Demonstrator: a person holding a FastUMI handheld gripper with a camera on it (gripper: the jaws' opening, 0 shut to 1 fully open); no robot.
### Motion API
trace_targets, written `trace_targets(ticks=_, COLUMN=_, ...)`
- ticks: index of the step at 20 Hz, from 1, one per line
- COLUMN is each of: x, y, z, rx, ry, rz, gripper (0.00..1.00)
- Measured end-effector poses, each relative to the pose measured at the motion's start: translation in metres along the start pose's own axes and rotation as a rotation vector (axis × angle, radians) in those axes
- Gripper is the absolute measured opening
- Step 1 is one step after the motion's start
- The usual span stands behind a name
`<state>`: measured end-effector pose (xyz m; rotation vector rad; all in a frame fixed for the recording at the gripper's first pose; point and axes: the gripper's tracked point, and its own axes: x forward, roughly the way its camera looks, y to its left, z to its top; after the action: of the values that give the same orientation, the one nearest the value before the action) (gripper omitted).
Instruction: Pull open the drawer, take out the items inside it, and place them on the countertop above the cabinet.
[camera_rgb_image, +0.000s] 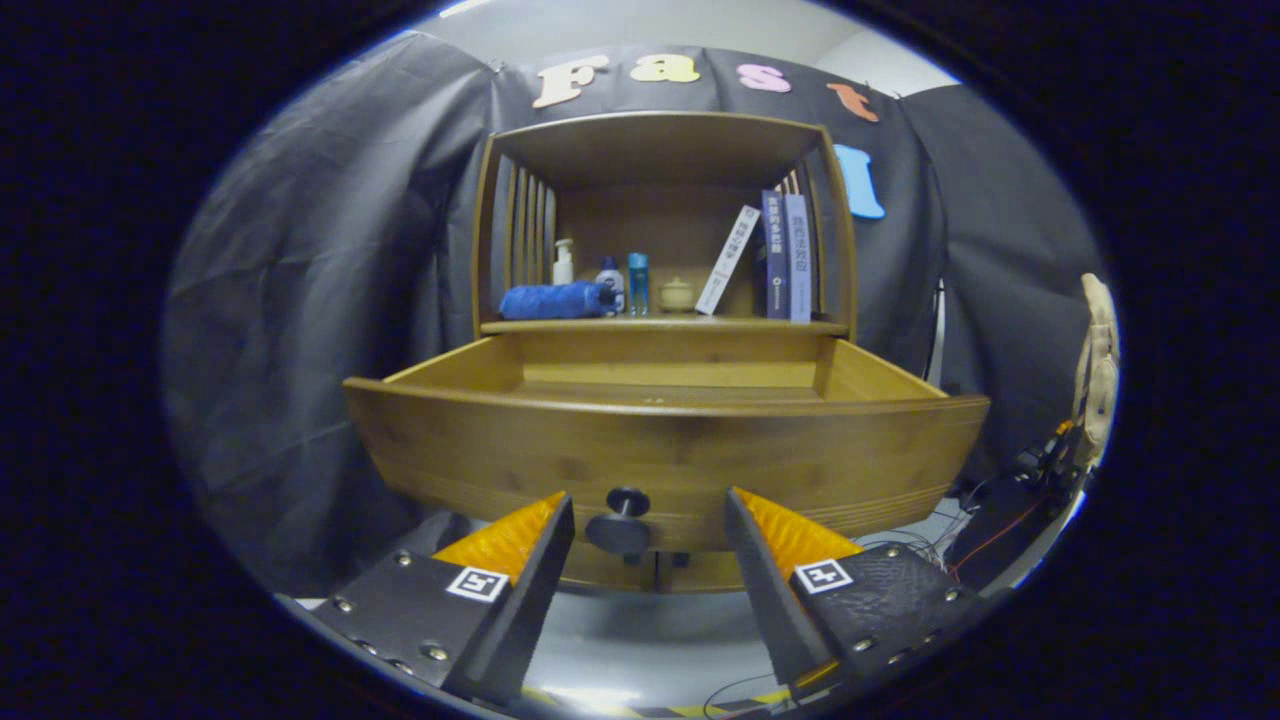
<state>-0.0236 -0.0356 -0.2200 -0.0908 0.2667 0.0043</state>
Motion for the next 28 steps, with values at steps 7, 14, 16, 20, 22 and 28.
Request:
trace_targets(ticks=7, x=0.025, y=-0.011, z=0.067, rx=0.035, ry=-0.039, rz=-0.044, gripper=0.98)
trace_targets(ticks=14, x=0.089, y=0.005, z=0.067, rx=-0.009, ry=0.108, rz=0.001, gripper=0.98)
trace_targets(ticks=16, x=0.107, y=0.010, z=0.057, rx=-0.024, ry=0.170, rz=0.020, gripper=0.99)
trace_targets(ticks=20, x=0.134, y=0.012, z=0.029, rx=-0.021, ry=0.315, rz=0.050, gripper=0.98)
trace_targets(ticks=22, x=0.144, y=0.011, z=0.024, rx=0.025, ry=0.364, rz=0.029, gripper=0.99)
trace_targets(ticks=28, x=0.170, y=0.011, z=0.008, rx=0.021, ry=0.500, rz=-0.002, gripper=0.79)
